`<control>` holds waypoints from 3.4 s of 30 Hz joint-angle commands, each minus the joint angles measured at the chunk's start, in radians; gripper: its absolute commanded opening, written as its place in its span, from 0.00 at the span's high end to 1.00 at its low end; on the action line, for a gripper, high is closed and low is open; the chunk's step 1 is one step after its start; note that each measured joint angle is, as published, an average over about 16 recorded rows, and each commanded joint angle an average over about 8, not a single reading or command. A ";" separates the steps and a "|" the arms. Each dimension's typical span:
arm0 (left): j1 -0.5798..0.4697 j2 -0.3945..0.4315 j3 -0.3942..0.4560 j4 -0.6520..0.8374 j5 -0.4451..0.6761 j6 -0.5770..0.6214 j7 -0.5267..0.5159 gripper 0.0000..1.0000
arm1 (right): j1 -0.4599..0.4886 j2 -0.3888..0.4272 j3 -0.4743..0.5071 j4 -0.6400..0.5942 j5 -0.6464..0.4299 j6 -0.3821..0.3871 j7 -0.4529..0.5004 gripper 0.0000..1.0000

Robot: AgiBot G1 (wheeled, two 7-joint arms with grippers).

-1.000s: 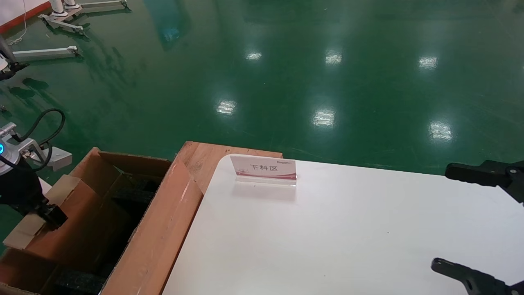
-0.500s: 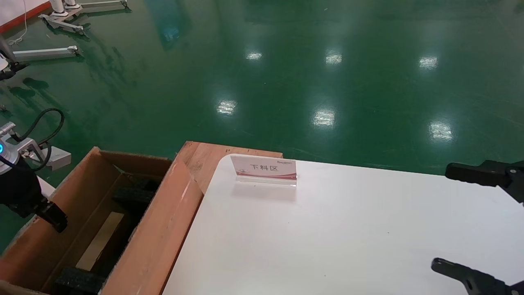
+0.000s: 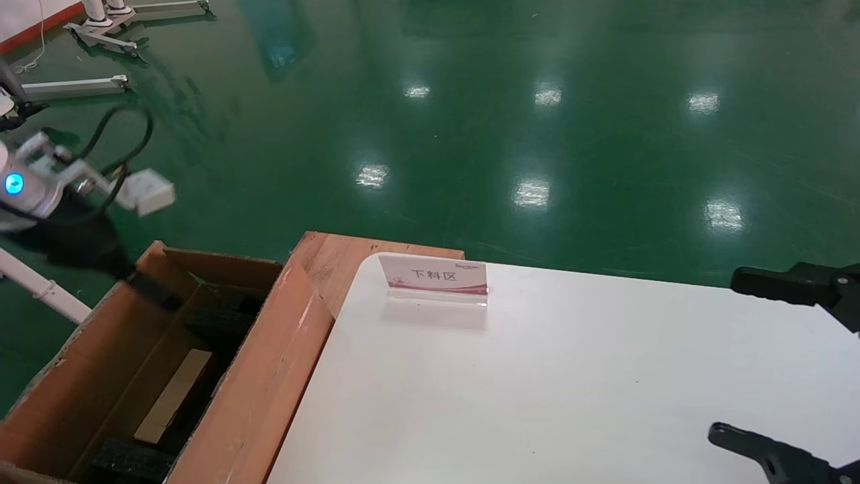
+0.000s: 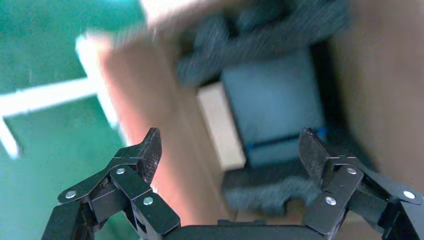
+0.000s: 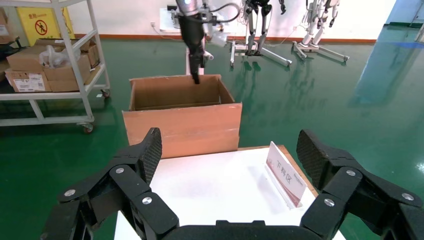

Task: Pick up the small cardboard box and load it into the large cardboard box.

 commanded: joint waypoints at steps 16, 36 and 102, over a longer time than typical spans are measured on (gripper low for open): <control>-0.172 -0.111 -0.155 -0.386 -0.069 -0.079 0.092 0.00 | 0.000 0.000 0.000 0.000 0.000 0.000 0.000 0.00; 0.338 -0.105 -0.857 -0.444 -0.122 0.063 0.297 0.00 | 0.001 0.000 -0.001 -0.001 0.000 0.000 -0.001 0.00; 1.406 -0.089 -2.312 -0.549 -0.231 0.360 0.722 0.00 | 0.001 0.001 -0.003 -0.001 0.002 0.002 -0.002 0.00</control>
